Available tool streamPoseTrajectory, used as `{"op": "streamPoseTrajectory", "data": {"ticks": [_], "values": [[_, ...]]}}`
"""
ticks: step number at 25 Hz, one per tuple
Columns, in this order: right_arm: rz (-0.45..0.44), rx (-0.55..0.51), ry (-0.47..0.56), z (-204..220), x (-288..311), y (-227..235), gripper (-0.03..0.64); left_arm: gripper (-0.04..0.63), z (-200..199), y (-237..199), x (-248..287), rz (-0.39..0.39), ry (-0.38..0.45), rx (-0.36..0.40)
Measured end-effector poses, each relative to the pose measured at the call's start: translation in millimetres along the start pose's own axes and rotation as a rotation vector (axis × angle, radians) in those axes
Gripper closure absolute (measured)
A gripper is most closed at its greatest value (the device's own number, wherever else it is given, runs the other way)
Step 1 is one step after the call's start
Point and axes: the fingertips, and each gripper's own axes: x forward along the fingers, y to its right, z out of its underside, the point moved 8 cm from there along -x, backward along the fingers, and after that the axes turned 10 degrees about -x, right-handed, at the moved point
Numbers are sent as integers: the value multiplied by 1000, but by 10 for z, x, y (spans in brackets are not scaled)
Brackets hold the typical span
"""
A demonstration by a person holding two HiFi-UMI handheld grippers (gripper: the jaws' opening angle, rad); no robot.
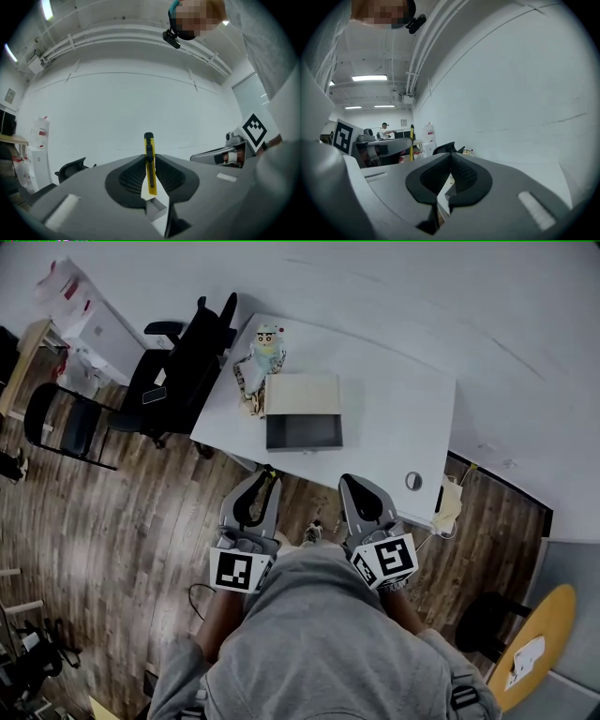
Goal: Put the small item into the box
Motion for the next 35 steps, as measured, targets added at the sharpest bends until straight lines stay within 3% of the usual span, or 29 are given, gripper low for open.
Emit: {"op": "streamPoseTrajectory", "data": {"ticks": [10,17,35], "values": [[9,22,-9,56,133,216,601,532,79,-61,302,8,-43,2],[79,45,-25,116,218,393,601,532,170,-148,604,63,-79,1],[301,78,-85,64,937,712,601,532,471,-765,1767,339,-244,-1]]}}
